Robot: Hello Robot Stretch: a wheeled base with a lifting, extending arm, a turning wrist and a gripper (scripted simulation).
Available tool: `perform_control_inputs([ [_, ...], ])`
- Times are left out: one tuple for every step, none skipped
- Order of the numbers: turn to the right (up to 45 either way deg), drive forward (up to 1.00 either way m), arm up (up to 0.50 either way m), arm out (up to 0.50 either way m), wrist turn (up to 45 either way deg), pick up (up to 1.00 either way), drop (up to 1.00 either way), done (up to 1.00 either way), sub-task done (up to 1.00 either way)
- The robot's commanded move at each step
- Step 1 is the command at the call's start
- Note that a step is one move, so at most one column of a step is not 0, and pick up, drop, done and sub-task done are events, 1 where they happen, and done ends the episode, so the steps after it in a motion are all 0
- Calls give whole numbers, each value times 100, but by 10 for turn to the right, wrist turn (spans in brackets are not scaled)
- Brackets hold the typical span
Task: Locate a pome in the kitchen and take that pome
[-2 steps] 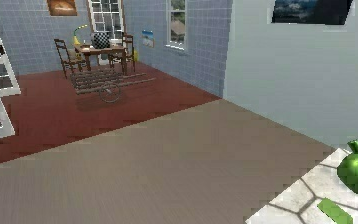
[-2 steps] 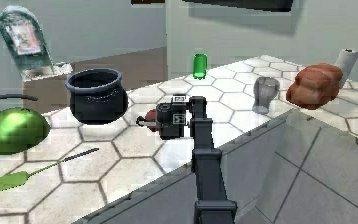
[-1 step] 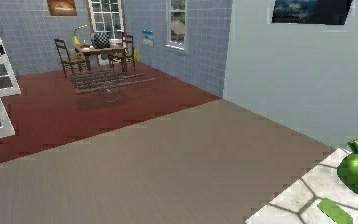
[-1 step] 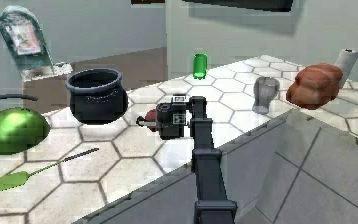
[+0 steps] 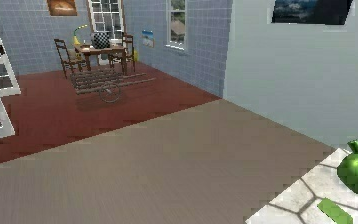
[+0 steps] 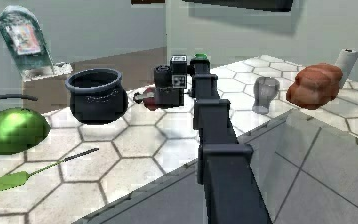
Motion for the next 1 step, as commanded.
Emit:
perform_control_inputs([
  [0, 0, 0, 0, 0, 0, 0, 100, 0],
])
